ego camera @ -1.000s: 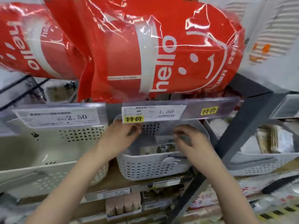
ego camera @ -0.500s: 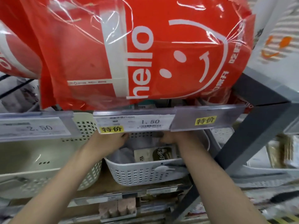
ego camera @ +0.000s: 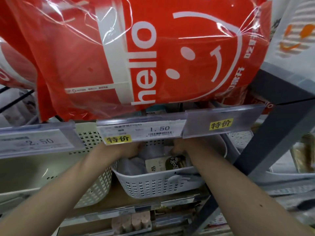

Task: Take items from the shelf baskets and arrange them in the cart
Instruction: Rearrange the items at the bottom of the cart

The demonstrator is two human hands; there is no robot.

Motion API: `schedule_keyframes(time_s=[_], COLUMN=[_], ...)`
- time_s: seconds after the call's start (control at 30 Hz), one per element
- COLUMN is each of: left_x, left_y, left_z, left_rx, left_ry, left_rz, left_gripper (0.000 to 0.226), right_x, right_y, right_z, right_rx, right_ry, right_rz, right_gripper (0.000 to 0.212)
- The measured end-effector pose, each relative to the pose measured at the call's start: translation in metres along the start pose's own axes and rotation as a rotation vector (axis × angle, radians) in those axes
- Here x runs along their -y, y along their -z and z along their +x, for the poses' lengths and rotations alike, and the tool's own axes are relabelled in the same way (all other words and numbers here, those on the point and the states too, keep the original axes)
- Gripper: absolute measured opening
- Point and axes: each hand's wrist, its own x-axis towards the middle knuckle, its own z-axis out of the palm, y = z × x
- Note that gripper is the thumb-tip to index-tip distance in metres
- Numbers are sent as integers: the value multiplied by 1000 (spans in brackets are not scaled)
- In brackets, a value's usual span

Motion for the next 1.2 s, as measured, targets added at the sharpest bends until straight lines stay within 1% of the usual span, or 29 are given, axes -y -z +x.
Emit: schedule_keyframes(time_s=[0.03, 0.13, 0.23, 0.43, 0.57, 0.67, 0.77, 0.87, 0.93, 0.97, 1.07, 1.1, 1.2], left_x=[-1, -9, -14, -16, -18, -18, -18, -14, -8, -6, 0, 1, -3], left_y=[0, 0, 1, 2, 7, 11, 14, 16, 16, 16, 18, 19, 19], left_z=[9, 22, 26, 28, 28, 26, 22, 16, 11, 8, -5, -11, -32], left_rx=[93, 346, 474, 597, 626, 626, 588, 449, 340, 284, 122, 66, -161], left_ry=[-12, -28, -22, 14, 35, 52, 48, 3, 3, 9, 39, 50, 114], left_rz=[9, 40, 122, 187, 155, 130, 151, 165, 17, -79, -346, -410, -403], left_gripper=[16, 32, 37, 45, 40, 43, 46, 44, 42, 47, 75, 79, 74], right_x=[0, 1, 0, 3, 6, 6, 7, 9, 9, 9, 9, 9, 11], right_y=[0, 1, 2, 3, 7, 11, 16, 20, 22, 23, 26, 27, 30], right_z=[-1, -1, 1, 2, 1, -3, -11, -18, -22, -24, -30, -31, -36], right_rx=[10, -10, -16, -20, 6, -7, -16, -18, -41, -51, -85, -88, -77], right_ry=[-3, -15, -18, 2, 46, 48, 61, 87, 97, 107, 160, 182, 247], right_rz=[-14, -36, -53, -117, -152, -236, -251, -220, -206, -202, -176, -149, -48], right_gripper=[57, 56, 58, 66, 70, 71, 69, 65, 61, 61, 67, 69, 71])
